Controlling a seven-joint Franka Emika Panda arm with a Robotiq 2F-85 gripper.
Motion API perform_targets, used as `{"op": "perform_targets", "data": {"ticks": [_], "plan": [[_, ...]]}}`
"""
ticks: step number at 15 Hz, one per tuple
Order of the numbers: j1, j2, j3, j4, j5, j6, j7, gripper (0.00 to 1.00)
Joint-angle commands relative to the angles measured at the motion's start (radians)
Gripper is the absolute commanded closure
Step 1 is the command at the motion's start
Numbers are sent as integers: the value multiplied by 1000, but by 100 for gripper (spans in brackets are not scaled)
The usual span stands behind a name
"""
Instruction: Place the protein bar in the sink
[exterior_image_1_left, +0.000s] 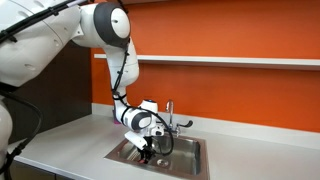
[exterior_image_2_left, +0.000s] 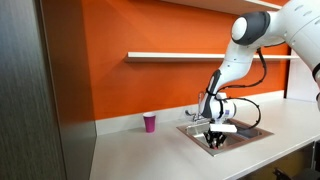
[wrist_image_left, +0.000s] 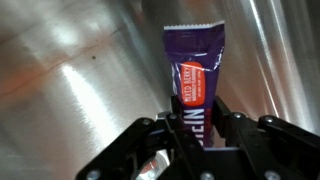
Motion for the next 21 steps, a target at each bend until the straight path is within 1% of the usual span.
{"op": "perform_targets", "data": {"ticks": [1, 17, 19, 20, 21], "plan": [[-10, 12, 10, 14, -5, 0, 7, 90], [-6, 37, 4, 23, -9, -5, 12, 90], [-3, 35, 1, 21, -9, -4, 16, 39], [-3, 34, 2, 21, -9, -4, 16, 38], [-1, 29, 0, 19, -9, -4, 18, 34]]}}
